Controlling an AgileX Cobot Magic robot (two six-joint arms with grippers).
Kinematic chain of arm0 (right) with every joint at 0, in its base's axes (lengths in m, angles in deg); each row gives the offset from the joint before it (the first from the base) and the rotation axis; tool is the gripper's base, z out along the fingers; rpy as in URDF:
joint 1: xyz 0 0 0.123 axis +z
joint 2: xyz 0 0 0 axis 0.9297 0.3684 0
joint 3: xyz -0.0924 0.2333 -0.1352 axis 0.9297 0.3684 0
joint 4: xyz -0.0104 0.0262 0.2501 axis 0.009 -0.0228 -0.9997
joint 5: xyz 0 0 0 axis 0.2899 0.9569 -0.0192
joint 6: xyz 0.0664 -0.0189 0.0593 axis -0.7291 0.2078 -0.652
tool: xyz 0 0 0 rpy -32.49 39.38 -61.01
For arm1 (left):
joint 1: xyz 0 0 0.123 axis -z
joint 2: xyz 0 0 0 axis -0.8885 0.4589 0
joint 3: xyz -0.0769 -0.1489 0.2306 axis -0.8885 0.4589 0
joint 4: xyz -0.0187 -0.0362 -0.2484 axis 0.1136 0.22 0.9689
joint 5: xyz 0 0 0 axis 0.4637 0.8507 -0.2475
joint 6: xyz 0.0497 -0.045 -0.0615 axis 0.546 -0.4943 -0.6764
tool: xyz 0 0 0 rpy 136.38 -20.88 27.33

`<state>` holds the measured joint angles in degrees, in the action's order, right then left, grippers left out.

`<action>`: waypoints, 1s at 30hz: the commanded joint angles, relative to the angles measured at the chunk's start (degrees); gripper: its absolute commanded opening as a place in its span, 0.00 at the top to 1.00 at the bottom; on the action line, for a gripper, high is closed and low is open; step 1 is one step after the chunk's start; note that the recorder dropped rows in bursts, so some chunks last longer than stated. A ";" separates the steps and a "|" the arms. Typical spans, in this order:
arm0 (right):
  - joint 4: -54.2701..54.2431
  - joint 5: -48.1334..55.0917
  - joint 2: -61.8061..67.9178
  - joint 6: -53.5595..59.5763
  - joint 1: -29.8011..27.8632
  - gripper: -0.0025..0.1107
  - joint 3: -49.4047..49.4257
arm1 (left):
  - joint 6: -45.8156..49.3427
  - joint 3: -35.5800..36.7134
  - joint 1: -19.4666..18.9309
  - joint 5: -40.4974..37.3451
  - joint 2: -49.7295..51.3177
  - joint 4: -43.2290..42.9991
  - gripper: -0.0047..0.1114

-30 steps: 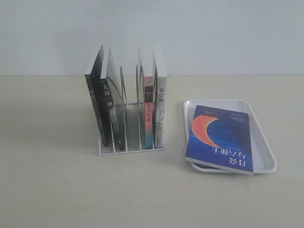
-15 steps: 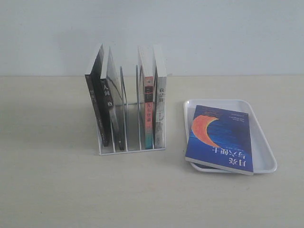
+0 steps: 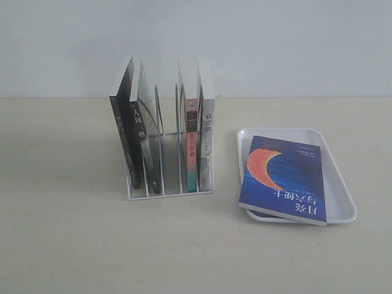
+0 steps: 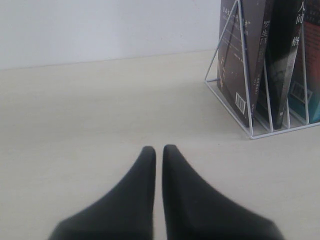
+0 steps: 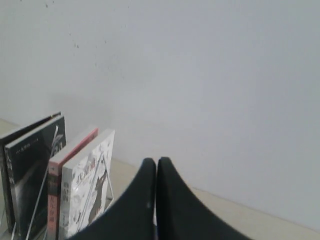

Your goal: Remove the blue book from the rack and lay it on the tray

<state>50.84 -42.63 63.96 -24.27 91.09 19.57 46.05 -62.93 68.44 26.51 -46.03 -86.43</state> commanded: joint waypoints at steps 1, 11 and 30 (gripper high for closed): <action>-0.08 0.02 -6.16 0.07 -1.63 0.98 0.25 | -0.39 -0.19 0.02 0.88 -0.18 -0.05 0.92; -0.08 0.02 -16.69 0.07 -14.23 0.98 0.25 | -0.39 -0.19 0.02 0.88 -0.18 -0.05 0.92; -0.08 -0.08 -20.83 0.07 -15.76 0.98 1.17 | -0.39 -0.19 0.02 0.88 -0.18 -0.05 0.92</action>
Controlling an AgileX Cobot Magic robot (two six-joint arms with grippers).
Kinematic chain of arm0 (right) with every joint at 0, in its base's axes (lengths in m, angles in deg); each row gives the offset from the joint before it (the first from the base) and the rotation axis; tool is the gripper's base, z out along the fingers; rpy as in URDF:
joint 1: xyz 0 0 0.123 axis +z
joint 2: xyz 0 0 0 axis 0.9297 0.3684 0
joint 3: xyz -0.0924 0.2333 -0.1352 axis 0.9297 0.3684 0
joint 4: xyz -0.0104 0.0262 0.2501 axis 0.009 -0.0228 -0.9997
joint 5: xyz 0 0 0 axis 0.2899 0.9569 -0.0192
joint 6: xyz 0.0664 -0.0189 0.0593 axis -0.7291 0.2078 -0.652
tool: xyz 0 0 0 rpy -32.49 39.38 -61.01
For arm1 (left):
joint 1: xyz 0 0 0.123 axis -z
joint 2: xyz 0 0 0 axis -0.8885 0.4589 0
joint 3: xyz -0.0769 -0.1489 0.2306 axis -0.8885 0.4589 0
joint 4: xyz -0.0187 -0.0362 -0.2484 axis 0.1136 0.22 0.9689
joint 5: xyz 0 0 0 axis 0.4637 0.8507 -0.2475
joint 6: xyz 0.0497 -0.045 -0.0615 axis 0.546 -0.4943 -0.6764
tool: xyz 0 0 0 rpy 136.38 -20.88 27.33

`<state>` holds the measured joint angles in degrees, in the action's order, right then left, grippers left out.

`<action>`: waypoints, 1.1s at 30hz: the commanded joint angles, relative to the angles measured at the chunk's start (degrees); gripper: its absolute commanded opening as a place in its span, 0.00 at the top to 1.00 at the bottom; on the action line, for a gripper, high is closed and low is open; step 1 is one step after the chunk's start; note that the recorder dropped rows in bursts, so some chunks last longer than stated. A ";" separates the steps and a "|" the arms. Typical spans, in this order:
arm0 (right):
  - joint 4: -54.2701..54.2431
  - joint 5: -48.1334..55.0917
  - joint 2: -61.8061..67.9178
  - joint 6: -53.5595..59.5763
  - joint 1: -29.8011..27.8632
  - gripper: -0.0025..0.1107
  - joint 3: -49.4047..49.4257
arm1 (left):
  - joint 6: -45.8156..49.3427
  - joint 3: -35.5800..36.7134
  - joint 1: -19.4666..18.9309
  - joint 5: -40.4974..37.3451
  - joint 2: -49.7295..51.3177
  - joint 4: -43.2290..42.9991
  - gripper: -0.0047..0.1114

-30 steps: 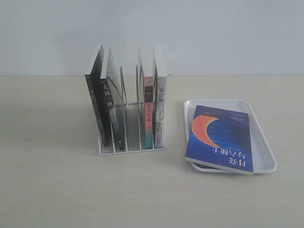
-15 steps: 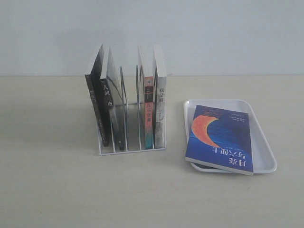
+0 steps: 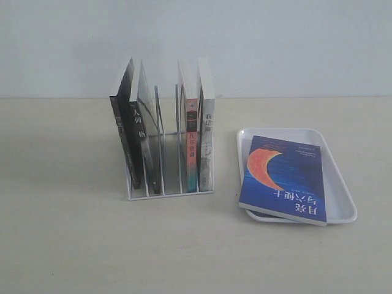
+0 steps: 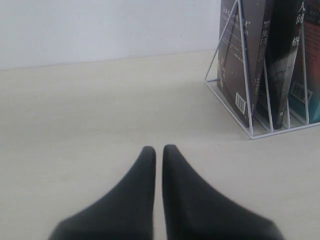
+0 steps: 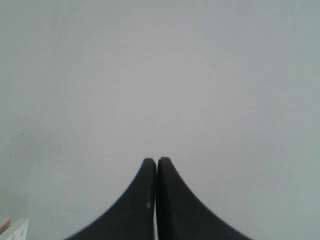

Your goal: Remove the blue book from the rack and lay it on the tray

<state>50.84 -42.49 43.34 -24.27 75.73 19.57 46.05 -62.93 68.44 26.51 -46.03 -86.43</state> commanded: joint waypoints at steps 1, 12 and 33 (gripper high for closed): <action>-0.08 -0.67 -0.21 0.07 -0.40 0.98 1.75 | -0.39 -0.19 0.02 0.88 -0.18 -0.05 0.92; -2.60 -2.44 -0.21 0.07 -0.40 0.98 18.51 | -0.39 -0.19 0.02 0.88 -0.18 -0.05 0.92; -9.11 6.35 -7.23 0.07 -0.40 0.98 30.73 | -0.39 -0.19 0.02 0.88 -0.18 -0.05 0.92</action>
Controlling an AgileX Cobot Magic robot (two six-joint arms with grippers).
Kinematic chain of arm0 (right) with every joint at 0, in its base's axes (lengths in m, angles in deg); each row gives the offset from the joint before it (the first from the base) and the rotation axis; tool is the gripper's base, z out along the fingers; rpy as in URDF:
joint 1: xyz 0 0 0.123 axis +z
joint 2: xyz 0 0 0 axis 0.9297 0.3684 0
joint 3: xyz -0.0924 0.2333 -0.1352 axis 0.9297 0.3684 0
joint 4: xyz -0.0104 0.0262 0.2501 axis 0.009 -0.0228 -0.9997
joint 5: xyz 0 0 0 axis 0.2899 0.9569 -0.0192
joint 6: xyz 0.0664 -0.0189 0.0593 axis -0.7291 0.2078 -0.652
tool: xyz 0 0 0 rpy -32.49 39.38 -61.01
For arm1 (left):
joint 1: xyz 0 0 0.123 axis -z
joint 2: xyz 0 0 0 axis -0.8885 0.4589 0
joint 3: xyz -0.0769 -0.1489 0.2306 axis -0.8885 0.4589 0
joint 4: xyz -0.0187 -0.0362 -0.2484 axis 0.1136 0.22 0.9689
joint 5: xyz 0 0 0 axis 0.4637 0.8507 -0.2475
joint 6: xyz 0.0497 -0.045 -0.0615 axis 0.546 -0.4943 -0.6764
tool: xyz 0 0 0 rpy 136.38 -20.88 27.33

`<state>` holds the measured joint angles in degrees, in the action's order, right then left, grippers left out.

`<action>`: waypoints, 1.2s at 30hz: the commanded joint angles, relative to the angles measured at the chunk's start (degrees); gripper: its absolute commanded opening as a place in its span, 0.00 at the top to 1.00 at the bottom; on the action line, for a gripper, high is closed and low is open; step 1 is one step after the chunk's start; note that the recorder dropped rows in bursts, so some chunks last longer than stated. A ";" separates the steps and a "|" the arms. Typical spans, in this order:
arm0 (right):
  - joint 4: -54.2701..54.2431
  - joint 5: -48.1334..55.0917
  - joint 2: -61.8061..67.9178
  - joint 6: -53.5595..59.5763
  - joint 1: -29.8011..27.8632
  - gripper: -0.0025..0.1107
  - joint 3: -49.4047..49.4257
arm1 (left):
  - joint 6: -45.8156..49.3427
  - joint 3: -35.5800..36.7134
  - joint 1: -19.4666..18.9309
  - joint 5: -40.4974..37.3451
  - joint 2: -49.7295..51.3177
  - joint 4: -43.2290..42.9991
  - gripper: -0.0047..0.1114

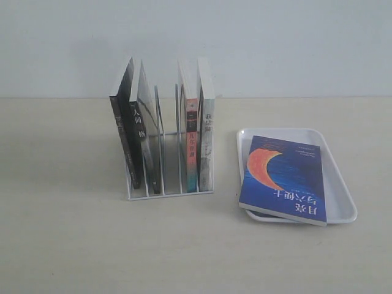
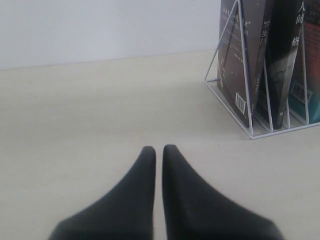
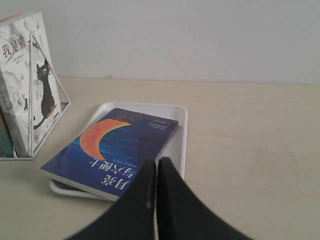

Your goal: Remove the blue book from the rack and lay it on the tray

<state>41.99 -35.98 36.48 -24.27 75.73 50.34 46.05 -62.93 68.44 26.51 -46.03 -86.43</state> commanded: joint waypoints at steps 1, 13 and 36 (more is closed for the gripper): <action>-0.25 -0.16 -0.37 0.07 -0.40 0.98 -0.03 | -0.39 -0.19 0.02 0.88 -0.18 -0.05 0.92; 1.59 -0.30 -0.37 0.07 -0.40 0.98 -0.03 | -0.39 -0.19 0.02 0.88 -0.18 -0.05 0.92; 1.02 6.82 -0.37 -0.10 -0.40 0.98 -0.03 | -0.39 -0.19 0.02 0.88 -0.18 -0.05 0.92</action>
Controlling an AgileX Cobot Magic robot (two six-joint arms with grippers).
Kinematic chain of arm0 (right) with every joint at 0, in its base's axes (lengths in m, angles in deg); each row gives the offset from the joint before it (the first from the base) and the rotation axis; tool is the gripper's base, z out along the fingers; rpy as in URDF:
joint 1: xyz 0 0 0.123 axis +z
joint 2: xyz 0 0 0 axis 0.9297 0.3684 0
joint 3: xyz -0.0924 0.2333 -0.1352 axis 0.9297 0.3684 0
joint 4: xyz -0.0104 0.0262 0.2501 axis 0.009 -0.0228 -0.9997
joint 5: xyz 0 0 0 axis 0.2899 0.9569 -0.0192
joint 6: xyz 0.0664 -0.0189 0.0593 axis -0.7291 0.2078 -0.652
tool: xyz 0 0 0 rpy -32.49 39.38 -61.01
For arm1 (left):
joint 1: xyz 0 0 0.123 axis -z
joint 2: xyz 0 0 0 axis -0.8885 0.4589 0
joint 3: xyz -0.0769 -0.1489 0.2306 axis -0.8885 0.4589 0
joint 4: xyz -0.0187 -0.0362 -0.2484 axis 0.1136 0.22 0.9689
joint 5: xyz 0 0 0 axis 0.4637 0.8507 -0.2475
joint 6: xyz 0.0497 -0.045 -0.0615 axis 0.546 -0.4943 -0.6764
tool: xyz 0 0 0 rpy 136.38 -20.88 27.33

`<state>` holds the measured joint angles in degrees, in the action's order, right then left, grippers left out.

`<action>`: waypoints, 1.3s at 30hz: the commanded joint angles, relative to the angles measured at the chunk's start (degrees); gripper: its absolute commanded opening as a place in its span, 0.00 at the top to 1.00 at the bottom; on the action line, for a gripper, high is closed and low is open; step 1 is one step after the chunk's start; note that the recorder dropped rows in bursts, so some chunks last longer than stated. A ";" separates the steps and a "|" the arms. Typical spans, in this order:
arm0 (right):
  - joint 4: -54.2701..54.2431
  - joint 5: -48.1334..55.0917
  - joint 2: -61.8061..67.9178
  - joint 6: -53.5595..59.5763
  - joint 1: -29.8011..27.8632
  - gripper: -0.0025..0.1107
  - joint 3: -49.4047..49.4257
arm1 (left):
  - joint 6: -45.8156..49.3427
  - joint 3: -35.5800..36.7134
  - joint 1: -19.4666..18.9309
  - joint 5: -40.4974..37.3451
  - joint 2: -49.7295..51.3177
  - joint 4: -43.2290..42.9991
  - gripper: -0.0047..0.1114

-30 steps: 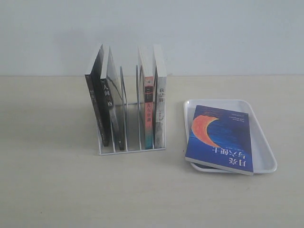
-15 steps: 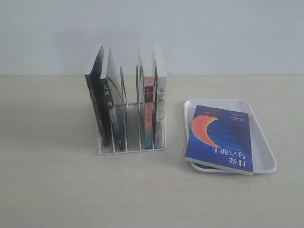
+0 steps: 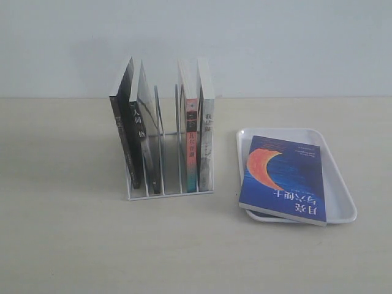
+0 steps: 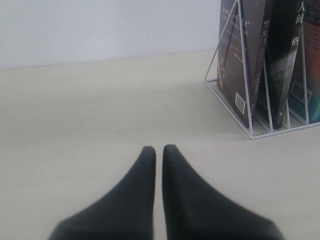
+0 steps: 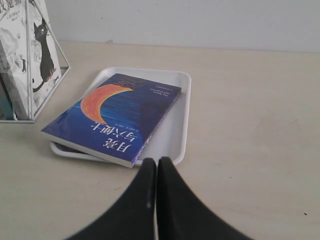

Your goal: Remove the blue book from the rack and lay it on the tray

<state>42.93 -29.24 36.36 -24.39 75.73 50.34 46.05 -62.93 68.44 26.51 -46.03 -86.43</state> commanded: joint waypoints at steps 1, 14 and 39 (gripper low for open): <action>0.08 0.08 -0.26 0.02 -0.40 0.98 -0.03 | -0.39 -0.19 0.02 0.88 -0.18 -0.05 0.92; 0.18 0.18 -0.26 0.02 -2.39 0.98 -0.03 | -0.39 -0.19 0.02 0.88 -0.18 -0.05 0.92; 0.18 -0.07 -0.26 -2.82 -4.45 0.98 -0.03 | -0.39 -0.19 0.02 0.88 -0.18 -0.05 0.92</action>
<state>42.93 -28.89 36.36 -27.07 71.75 50.34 46.05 -62.93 68.44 26.51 -46.03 -86.43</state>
